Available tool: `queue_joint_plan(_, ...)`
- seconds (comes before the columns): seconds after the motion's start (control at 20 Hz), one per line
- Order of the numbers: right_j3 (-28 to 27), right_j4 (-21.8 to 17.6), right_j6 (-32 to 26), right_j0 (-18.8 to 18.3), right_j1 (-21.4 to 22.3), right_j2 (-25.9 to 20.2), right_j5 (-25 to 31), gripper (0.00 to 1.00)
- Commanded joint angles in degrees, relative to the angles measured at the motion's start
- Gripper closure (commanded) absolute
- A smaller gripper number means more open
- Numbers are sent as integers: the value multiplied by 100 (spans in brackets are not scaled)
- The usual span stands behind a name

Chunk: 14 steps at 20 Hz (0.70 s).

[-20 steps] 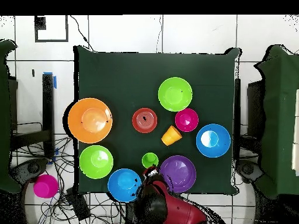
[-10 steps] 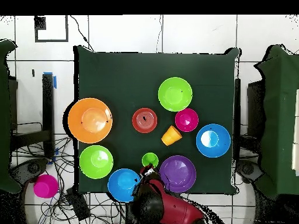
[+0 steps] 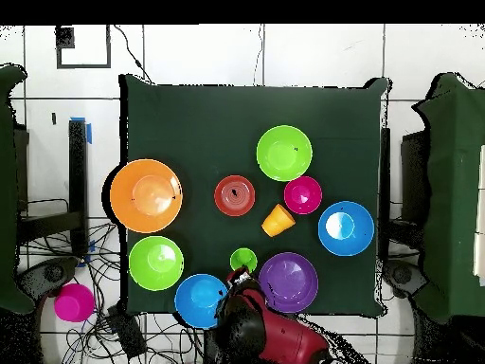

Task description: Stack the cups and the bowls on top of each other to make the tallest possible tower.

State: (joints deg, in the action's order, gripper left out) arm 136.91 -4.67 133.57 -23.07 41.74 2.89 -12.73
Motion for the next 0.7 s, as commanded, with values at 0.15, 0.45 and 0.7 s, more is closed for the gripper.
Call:
queue_joint_plan(0.15, -887, 1, 802, -169, -1154, -494, -499, 0)
queue_joint_plan(0.45, -1055, -59, 836, -269, -1528, -627, -730, 0)
queue_joint_plan(0.7, -1043, -28, 852, -243, -1573, -636, -799, 0)
